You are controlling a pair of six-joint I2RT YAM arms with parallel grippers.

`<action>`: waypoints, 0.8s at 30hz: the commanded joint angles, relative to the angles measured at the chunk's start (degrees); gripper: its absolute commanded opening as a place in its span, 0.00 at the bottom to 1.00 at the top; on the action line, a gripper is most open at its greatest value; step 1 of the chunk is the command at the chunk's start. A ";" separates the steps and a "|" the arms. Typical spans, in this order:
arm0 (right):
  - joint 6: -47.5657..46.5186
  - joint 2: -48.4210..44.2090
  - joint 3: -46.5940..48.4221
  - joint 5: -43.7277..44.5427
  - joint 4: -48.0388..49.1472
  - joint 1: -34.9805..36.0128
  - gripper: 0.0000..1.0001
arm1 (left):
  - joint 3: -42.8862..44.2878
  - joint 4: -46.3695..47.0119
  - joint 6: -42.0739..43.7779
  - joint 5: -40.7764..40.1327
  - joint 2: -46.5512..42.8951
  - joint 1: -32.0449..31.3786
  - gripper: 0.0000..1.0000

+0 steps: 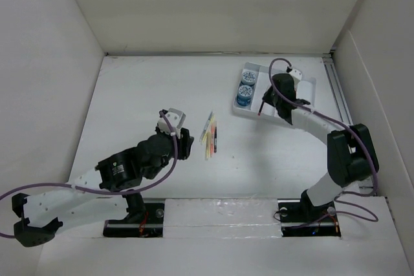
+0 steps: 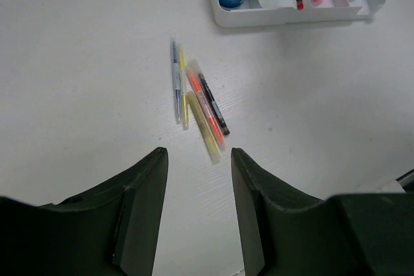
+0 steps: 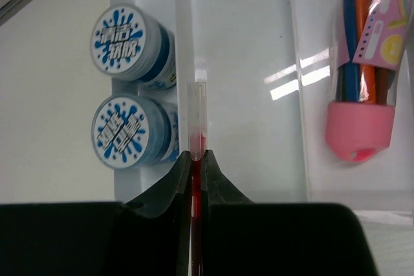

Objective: Organize the desk

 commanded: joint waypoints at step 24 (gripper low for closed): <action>-3.57 15.96 21.75 -11.07 -8.40 -9.68 0.40 | -0.09 2.09 2.04 4.54 2.38 0.17 0.41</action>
